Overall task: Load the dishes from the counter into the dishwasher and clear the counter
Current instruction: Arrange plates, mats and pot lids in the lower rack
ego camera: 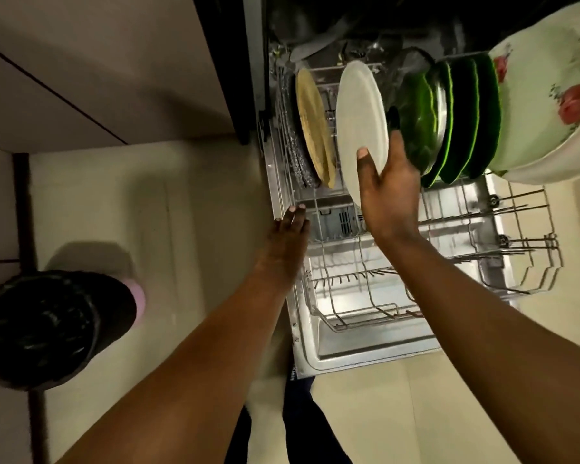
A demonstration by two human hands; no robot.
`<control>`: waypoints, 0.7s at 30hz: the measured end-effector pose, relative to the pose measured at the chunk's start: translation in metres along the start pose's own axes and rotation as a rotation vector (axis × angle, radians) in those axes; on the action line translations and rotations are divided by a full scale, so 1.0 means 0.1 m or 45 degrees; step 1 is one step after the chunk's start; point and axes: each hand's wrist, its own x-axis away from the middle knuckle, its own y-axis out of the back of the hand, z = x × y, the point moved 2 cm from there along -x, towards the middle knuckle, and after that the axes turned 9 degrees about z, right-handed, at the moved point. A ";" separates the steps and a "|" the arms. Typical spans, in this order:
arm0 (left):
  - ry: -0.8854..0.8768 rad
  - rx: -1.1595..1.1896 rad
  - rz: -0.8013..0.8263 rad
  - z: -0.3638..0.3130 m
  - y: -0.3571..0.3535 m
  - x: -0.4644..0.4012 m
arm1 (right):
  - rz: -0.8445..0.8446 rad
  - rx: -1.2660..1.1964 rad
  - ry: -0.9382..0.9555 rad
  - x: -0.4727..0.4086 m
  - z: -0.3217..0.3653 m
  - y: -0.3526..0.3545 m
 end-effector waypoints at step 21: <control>-0.065 -0.084 -0.089 0.12 -0.19 -0.05 | 0.012 -0.082 -0.162 -0.49 -0.49 -0.72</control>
